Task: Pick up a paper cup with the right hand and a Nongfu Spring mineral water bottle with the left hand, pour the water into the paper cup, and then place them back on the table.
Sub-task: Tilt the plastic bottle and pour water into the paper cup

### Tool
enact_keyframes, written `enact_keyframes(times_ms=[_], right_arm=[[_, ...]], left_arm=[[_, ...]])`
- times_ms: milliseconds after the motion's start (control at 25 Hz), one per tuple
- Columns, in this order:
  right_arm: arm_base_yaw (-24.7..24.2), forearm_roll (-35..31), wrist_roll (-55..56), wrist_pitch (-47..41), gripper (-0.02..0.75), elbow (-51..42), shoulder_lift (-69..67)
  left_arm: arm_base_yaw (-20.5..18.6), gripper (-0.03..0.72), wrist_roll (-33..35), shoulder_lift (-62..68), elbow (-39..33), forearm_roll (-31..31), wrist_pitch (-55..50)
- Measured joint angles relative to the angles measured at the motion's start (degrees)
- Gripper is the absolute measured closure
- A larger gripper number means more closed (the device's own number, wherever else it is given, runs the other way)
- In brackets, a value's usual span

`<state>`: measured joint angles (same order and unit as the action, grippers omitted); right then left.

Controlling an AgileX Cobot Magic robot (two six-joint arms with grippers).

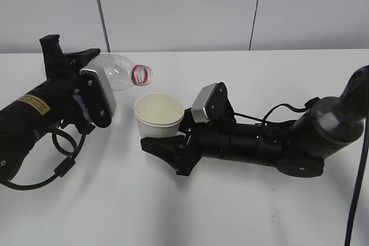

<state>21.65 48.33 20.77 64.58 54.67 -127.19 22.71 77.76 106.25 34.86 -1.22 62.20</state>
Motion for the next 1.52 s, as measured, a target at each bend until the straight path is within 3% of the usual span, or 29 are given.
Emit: enact_keyframes(times_ms=[1520], right_arm=[[0.0, -1.0, 0.0, -2.5, 0.2, 0.0, 0.0]], left_arm=[[0.0, 0.302, 15.1, 0.0, 0.0, 0.0, 0.0]])
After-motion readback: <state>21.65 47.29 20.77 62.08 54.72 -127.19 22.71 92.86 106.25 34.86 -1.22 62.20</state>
